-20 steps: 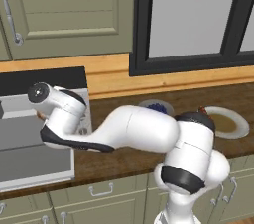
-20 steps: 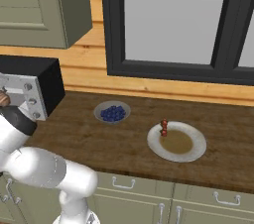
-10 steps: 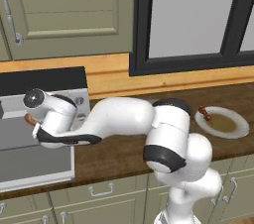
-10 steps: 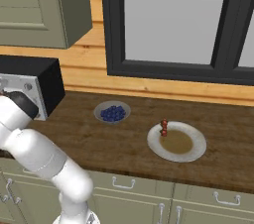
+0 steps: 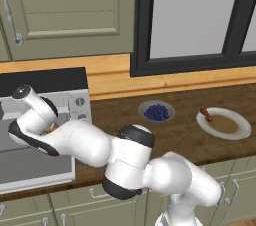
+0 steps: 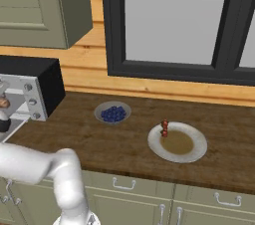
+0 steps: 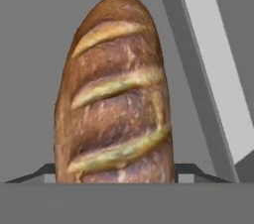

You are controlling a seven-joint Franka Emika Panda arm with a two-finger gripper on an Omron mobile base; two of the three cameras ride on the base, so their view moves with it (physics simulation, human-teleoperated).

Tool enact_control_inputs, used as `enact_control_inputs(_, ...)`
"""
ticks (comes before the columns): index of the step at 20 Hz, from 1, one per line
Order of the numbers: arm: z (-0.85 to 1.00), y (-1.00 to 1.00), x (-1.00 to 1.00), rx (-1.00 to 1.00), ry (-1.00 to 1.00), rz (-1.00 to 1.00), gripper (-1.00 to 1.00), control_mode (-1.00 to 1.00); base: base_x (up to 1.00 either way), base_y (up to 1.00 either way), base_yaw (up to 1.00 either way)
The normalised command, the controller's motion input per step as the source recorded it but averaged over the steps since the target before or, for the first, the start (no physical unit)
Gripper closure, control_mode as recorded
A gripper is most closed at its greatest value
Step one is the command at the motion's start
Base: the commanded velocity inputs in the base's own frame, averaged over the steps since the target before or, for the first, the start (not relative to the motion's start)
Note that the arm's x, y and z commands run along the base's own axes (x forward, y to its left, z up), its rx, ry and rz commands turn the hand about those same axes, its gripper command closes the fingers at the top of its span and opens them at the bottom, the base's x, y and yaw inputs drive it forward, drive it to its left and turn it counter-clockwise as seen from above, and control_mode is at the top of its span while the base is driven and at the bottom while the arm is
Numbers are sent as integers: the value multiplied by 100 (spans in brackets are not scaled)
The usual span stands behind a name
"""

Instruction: Pick up the kebab skewer and baguette bread, and place them inside the toaster oven. Close the toaster oven door and start by setting the timer.

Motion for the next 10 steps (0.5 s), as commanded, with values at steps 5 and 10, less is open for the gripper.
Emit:
enact_control_inputs(5, -31, 6, -42, -2, -12, 0, -100, -100, 0, 0, 0)
enact_control_inputs(10, -14, 0, -4, 0, -15, 0, -100, -100, 0, 0, 0)
